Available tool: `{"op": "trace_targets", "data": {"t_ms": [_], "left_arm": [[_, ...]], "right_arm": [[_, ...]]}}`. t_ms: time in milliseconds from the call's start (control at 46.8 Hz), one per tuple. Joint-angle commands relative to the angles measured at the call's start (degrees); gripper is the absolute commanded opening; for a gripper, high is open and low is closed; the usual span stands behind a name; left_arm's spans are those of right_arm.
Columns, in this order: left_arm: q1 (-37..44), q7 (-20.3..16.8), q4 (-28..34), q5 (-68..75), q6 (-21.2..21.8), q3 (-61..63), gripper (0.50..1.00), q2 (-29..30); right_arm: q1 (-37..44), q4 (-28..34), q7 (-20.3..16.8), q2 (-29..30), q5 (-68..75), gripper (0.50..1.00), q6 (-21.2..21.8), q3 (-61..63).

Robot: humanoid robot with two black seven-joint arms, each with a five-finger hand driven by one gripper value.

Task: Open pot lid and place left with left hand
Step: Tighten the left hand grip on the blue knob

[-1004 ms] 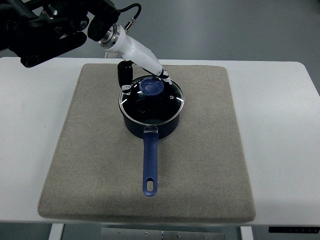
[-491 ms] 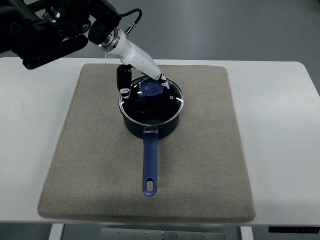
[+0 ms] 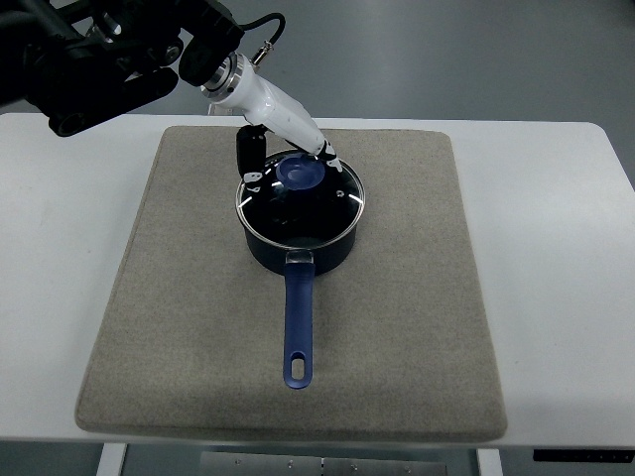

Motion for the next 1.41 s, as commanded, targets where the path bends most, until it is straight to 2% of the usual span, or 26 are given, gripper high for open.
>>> {"op": "trace_targets", "data": {"t_ms": [0,384,598,1153,1282,1346,1388], "left_arm": [[-0.1,0.0,0.0,0.1,0.1,0.0,0.996,0.0],[0.0,0.0,-0.1,0.0,0.6,-0.3,0.99,-0.1],[0.0,0.0,-0.2,0.3,4.5,0.0,0.986,0.0],[0.1,0.0,-0.7,0.2,3.3,0.4,0.981,0.2],[0.0,0.0,-0.7,0.2,2.7,0.4,0.949,0.2],[0.0,0.0,-0.4,0.4,2.7,0.4,0.885,0.1],[0.1,0.0,-0.5,0.4,2.6,0.4,0.859,0.1]], "right_arm": [[0.0,0.0,0.0,0.0,0.0,0.917,0.0,0.0],[-0.1,0.0,0.0,0.0,0.0,0.917,0.0,0.0],[0.0,0.0,0.0,0.0,0.0,0.917,0.0,0.0],[-0.1,0.1,0.0,0.0,0.0,0.917,0.0,0.0],[-0.1,0.0,0.0,0.0,0.0,0.917,0.0,0.0],[0.0,0.0,0.0,0.0,0.0,0.917,0.0,0.0],[0.0,0.1,0.0,0.0,0.0,0.917,0.0,0.0]]}}
